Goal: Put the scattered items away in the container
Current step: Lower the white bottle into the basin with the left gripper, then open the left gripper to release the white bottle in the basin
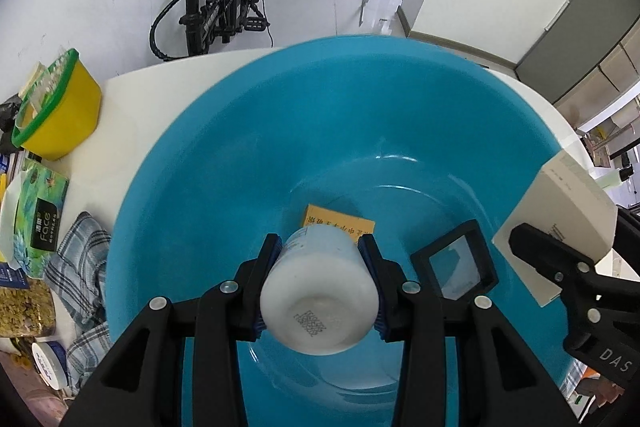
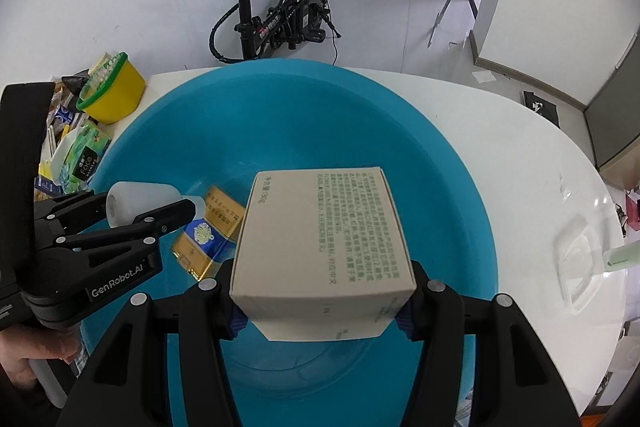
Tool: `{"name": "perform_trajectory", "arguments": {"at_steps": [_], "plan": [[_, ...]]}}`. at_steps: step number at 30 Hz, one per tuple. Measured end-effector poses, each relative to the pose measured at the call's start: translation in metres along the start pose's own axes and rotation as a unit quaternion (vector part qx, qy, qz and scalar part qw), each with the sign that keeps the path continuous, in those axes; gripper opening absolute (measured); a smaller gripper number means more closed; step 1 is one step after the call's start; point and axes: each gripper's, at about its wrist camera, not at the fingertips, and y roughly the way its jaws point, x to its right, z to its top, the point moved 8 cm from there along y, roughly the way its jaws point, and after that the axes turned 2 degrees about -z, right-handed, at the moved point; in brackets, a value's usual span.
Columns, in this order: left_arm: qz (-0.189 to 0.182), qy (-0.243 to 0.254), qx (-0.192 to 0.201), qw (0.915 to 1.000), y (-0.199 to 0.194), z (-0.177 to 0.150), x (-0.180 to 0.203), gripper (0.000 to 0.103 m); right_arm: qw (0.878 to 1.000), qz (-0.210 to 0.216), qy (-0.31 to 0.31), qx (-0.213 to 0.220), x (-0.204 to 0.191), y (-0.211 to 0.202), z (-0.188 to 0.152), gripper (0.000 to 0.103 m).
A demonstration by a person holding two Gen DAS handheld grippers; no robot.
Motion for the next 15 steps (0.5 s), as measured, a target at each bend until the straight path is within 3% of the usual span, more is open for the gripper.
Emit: {"name": "perform_trajectory", "arguments": {"at_steps": [13,15], "plan": [[0.015,-0.006,-0.017,0.9997,0.0104,-0.0012,-0.0064,0.042,1.000,-0.006,0.003,-0.008,0.0075,0.0078,-0.0037,0.055],[0.017,-0.009,-0.022,0.9996,0.0113,-0.0010,-0.0068,0.057,1.000,-0.006,0.003,-0.008,0.0077,0.0088,-0.0040,0.055]]}}
